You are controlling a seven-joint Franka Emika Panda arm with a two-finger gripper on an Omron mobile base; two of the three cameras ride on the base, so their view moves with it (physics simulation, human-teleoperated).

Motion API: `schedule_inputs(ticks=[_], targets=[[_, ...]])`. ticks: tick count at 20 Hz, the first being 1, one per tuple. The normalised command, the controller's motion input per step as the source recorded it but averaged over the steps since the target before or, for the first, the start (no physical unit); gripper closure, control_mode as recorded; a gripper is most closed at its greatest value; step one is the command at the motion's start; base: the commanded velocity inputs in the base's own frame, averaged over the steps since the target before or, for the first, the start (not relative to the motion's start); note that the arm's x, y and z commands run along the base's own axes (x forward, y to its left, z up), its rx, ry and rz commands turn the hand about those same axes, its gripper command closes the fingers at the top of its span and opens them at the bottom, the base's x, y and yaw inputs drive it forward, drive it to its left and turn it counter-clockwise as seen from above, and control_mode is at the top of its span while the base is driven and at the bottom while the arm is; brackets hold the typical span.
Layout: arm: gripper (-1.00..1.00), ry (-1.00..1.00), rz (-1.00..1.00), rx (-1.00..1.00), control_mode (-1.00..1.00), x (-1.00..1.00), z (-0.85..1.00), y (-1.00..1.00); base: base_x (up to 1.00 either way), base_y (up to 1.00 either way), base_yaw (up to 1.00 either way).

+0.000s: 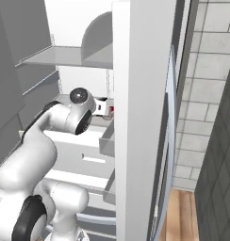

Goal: Transport the steak and corn to the fridge. Place the steak on the rack containing meat and place the corn on the rack containing the vegetable, ensuring meats and vegetables are on different racks.

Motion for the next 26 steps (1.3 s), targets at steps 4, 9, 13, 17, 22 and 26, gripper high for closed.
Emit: schedule_inputs(ticks=[4,9,13,17,22,26], targets=[[-1.00,0.00,0.00,-0.04,-1.00,-0.69,0.24,0.03,0.00,0.00,0.00],[-1.00,0.01,-0.04,0.00,-1.00,-0.66,0.30,0.04,0.00,0.00,0.00],[-1.00,0.00,-0.04,0.00,-1.00,-0.83,0.38,0.04,0.00,0.00,0.00],[-1.00,0.00,0.00,0.00,-1.00,-0.85,0.49,0.01,0.00,0.00,0.00],[-1.00,0.00,0.00,-0.02,-1.00,-0.74,0.64,0.06,0.00,0.00,0.00],[-1.00,0.02,0.00,-0.06,-1.00,-0.68,0.68,0.12,0.00,0.00,0.00]])
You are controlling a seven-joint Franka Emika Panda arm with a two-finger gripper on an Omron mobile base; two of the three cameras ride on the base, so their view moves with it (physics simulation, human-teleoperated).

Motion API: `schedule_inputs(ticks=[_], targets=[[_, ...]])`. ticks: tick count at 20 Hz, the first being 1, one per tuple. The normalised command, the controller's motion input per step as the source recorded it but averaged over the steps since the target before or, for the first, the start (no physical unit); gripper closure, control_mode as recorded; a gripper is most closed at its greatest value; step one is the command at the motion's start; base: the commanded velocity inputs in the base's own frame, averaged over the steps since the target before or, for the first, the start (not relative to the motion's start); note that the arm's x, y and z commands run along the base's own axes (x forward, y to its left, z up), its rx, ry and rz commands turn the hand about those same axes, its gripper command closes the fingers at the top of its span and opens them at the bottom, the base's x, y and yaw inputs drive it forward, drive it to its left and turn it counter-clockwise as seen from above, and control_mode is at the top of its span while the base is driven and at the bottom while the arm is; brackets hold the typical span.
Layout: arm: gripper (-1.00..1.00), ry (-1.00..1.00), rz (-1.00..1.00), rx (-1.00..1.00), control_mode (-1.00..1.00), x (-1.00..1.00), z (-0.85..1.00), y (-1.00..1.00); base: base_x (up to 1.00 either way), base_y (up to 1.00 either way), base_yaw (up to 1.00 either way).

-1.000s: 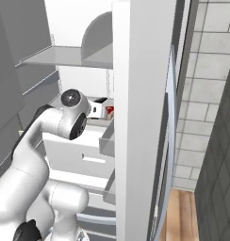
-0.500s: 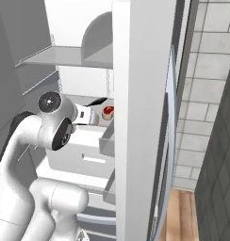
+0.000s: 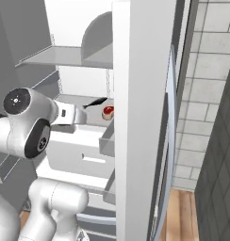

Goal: Transport the steak and corn to the fridge. Place the steak on the rack containing meat and place the corn on the rack containing the vegetable, ensuring meats and vegetables are on different racks.

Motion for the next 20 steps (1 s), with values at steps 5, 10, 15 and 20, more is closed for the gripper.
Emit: schedule_inputs(ticks=[5,10,15,20], targets=[[-1.00,0.00,0.00,-0.04,-1.00,-0.86,0.49,0.03,0.00,0.00,0.00],[-1.00,0.00,0.00,0.00,-1.00,-0.77,0.16,0.01,0.00,0.00,0.00],[-1.00,-0.06,0.00,0.01,1.00,-0.66,0.23,0.00,-0.20,0.00,0.00],[-1.00,0.00,0.00,0.00,1.00,0.00,0.00,0.00,-1.00,0.02,-0.01]])
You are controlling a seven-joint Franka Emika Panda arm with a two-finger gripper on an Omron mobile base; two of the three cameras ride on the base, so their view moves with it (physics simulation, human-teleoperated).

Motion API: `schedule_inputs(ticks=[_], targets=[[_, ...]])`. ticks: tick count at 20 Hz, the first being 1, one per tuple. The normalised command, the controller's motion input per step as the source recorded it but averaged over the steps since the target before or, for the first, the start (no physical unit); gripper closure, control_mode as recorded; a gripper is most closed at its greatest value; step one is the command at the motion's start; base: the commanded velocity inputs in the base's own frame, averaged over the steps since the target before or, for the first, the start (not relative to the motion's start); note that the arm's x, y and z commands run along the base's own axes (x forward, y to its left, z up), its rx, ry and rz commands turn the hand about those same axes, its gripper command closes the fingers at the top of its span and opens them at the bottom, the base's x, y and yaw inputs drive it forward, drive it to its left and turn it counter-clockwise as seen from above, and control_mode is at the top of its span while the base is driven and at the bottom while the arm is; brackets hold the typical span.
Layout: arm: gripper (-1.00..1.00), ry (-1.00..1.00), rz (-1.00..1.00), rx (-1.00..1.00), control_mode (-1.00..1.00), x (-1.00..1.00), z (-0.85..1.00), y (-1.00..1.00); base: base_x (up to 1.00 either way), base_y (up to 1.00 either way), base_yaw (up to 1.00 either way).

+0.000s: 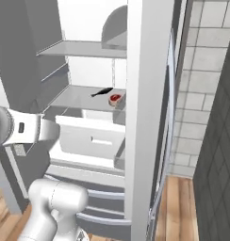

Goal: Transport the steak and corn to the fridge. Place the steak on the rack containing meat and place the corn on the rack containing the vegetable, ensuring meats and vegetables are on different racks.

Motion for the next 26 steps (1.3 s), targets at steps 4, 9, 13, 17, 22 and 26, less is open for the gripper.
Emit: schedule_inputs(ticks=[4,9,13,17,22,26], targets=[[-1.00,0.00,0.00,0.00,1.00,0.00,0.00,0.00,-1.00,0.33,0.00],[-1.00,0.00,0.00,0.00,1.00,0.00,0.00,0.00,-1.00,0.53,0.00],[-1.00,0.00,0.00,0.00,1.00,0.00,0.00,0.00,-0.59,1.00,0.40],[-1.00,0.00,0.00,0.00,1.00,0.00,0.00,0.00,-0.04,0.91,0.81],[-1.00,0.00,0.00,0.00,1.00,0.00,0.00,0.00,-0.01,0.65,0.93],[-1.00,0.00,0.00,0.00,1.00,0.00,0.00,0.00,-0.12,0.66,0.87]])
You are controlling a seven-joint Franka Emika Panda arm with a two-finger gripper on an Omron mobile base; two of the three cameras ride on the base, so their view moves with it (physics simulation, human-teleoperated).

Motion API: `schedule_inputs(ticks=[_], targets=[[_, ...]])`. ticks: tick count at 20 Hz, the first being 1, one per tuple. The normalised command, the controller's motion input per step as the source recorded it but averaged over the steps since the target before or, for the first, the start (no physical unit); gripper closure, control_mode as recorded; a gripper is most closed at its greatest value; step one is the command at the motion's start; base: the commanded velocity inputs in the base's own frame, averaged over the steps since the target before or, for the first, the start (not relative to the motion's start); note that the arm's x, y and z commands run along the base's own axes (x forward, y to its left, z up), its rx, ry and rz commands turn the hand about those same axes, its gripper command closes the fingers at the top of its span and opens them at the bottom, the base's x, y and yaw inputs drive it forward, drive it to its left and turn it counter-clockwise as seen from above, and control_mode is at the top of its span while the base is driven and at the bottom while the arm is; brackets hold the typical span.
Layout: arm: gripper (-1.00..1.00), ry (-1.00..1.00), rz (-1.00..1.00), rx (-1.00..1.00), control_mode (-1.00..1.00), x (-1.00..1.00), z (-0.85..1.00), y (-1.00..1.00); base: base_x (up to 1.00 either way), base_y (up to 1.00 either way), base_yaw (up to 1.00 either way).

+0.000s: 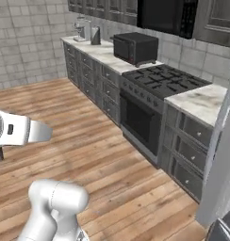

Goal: Transport the steak and corn to the fridge. Place the steak on the rack containing meat and place the corn on the rack containing the vegetable, ensuring meats and vegetables are on different racks.

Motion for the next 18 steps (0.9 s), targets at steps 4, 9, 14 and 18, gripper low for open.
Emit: schedule_inputs(ticks=[4,9,14,18], targets=[[-1.00,0.00,0.00,0.00,1.00,0.00,0.00,0.00,0.39,0.90,0.61],[-1.00,0.00,0.00,0.00,1.00,0.00,0.00,0.00,1.00,1.00,0.19],[-1.00,0.00,0.00,0.00,1.00,0.00,0.00,0.00,1.00,0.82,0.19],[-1.00,0.00,0.00,0.00,1.00,0.00,0.00,0.00,1.00,0.19,0.32]])
